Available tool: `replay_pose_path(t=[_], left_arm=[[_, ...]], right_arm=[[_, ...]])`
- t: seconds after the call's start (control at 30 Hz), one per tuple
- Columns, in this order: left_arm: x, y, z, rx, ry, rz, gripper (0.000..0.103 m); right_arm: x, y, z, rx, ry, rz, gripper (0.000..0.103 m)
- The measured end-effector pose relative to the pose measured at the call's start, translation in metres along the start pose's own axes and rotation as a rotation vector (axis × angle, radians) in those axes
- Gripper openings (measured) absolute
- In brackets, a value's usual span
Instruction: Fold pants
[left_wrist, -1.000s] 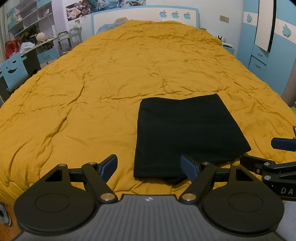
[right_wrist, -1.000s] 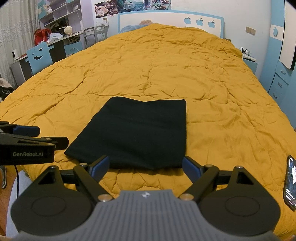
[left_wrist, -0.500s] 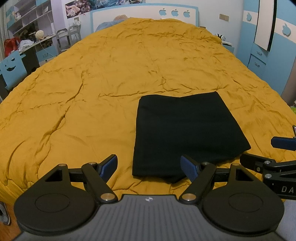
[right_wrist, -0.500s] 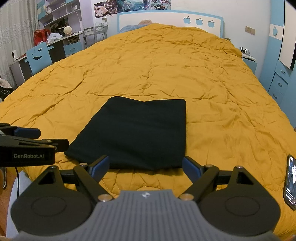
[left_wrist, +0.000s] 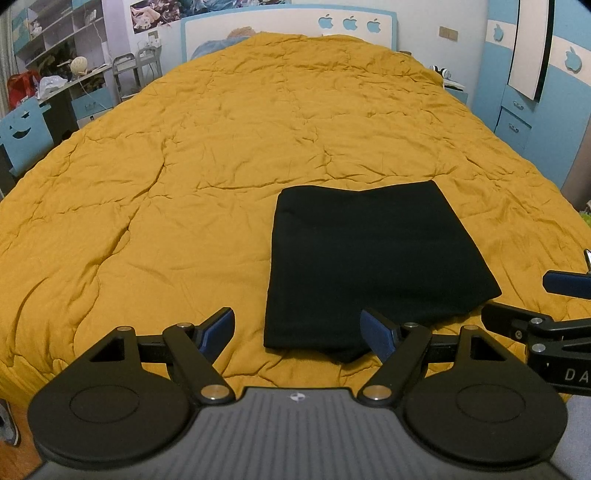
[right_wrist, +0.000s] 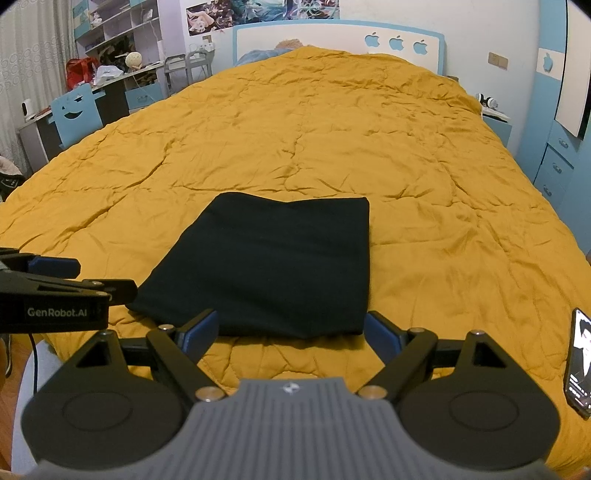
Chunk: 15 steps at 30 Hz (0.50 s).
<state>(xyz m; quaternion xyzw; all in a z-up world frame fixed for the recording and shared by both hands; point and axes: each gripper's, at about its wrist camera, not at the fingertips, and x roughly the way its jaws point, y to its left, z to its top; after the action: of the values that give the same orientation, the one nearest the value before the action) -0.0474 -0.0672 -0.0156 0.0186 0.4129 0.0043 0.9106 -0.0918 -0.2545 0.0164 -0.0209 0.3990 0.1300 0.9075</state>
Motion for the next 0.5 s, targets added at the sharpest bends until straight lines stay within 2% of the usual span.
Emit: replay_pose_path(t=[0.5], left_arm=[[0.0029,-0.0006,-0.0011,0.0,0.01,-0.008,0.09]], right_arm=[[0.0018,0.0013,-0.0015,0.003,0.01,-0.001,0.082]])
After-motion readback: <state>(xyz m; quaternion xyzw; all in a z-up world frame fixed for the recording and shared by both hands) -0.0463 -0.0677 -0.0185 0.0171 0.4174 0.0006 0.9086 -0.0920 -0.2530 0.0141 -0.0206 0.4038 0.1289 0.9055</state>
